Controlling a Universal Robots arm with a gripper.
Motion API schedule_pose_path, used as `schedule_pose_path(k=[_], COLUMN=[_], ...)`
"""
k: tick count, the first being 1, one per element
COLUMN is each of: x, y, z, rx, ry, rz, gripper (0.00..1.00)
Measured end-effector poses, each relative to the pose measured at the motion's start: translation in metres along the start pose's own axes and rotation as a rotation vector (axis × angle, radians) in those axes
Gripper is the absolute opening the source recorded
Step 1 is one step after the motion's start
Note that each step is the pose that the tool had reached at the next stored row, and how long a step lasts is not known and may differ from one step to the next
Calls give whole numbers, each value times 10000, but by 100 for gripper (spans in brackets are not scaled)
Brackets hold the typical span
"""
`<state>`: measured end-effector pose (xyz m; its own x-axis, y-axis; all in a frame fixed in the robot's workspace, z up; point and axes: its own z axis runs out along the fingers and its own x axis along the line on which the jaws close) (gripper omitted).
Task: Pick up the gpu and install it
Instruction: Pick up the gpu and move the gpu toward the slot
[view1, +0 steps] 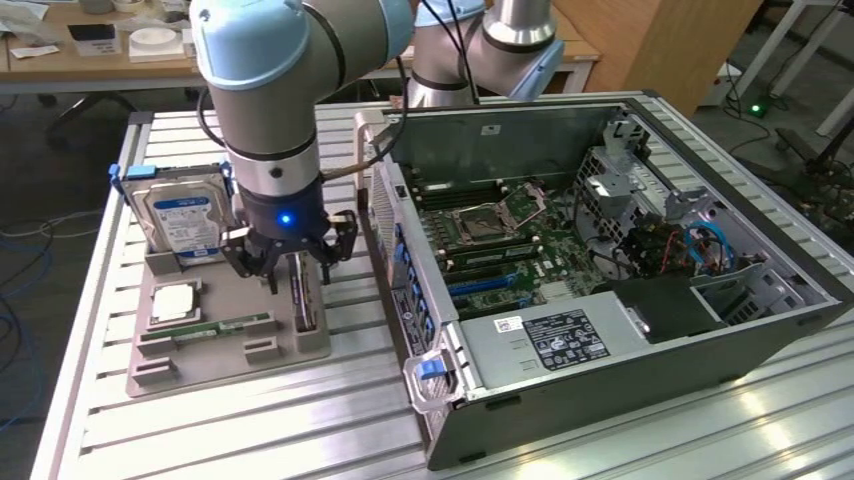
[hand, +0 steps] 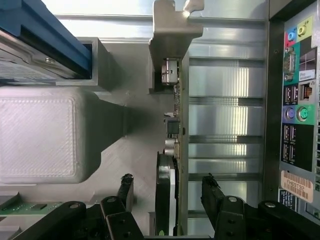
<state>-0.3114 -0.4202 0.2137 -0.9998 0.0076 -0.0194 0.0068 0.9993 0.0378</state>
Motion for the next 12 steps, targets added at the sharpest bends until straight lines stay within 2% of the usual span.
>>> schedule_pose_path(k=[5,12], x=[13,13], y=[11,11], z=[40,42], rx=[0,7], ry=[0,-1], rz=[1,2], gripper=[66,66])
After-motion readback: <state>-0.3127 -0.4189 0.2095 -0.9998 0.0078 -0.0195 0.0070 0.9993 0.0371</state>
